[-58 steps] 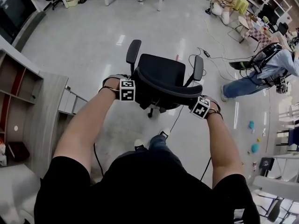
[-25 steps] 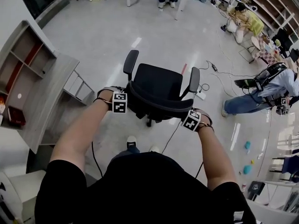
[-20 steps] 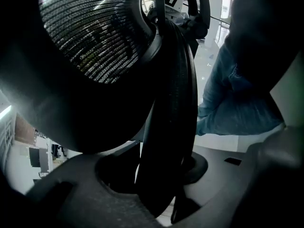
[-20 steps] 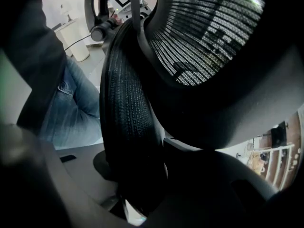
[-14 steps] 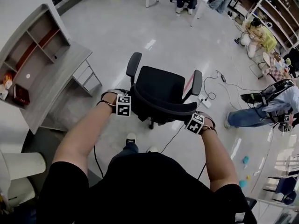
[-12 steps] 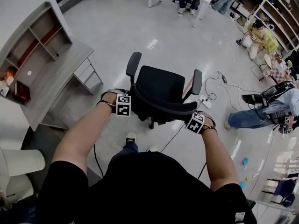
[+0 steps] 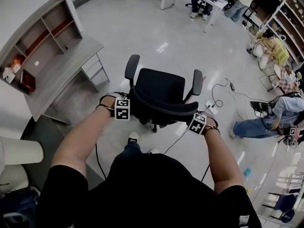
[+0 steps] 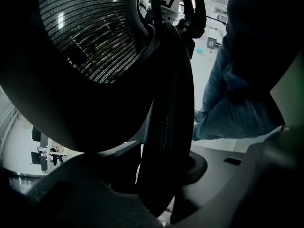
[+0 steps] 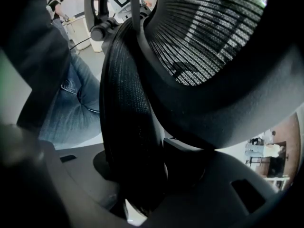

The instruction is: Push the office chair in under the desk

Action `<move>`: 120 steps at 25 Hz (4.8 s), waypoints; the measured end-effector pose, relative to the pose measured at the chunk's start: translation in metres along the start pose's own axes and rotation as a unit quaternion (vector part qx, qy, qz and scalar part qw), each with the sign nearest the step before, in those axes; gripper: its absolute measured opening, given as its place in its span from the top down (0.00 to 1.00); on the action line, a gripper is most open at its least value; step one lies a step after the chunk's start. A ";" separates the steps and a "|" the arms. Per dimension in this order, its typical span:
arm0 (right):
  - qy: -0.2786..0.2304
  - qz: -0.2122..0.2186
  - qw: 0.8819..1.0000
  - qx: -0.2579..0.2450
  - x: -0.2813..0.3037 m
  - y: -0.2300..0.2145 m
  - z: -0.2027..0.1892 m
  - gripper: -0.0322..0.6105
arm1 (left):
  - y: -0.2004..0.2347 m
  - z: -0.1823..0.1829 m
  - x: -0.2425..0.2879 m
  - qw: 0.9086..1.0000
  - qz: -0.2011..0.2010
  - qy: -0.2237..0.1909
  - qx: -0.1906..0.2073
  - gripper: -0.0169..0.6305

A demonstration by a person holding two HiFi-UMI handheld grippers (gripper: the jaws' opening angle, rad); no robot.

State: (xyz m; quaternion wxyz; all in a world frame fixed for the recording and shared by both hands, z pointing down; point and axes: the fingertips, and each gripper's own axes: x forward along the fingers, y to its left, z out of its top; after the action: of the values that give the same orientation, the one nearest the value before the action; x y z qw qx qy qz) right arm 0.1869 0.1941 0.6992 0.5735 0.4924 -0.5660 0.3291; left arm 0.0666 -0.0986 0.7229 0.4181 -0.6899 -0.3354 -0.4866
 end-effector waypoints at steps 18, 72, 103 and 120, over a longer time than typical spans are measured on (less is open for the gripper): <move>-0.009 0.019 0.997 -0.068 0.006 0.027 0.075 0.66 | -0.055 -0.075 -0.028 0.998 0.019 0.010 -0.061 0.73; -0.066 0.059 0.925 -0.370 0.010 0.161 0.322 0.66 | -0.333 -0.248 -0.131 0.932 0.076 0.093 -0.342 0.76; -0.100 0.065 0.866 -0.485 0.019 0.144 0.364 0.66 | -0.365 -0.225 -0.135 0.873 0.110 0.141 -0.454 0.77; -0.106 0.067 0.861 -0.492 0.020 0.141 0.376 0.66 | -0.364 -0.234 -0.135 0.872 0.119 0.152 -0.450 0.79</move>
State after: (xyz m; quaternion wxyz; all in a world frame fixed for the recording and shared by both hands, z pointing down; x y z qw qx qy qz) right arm -0.0644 -0.1199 0.6989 0.6544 0.1388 -0.7432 -0.0088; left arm -0.3824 -0.1624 0.7271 0.1636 -0.7555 0.0722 -0.6303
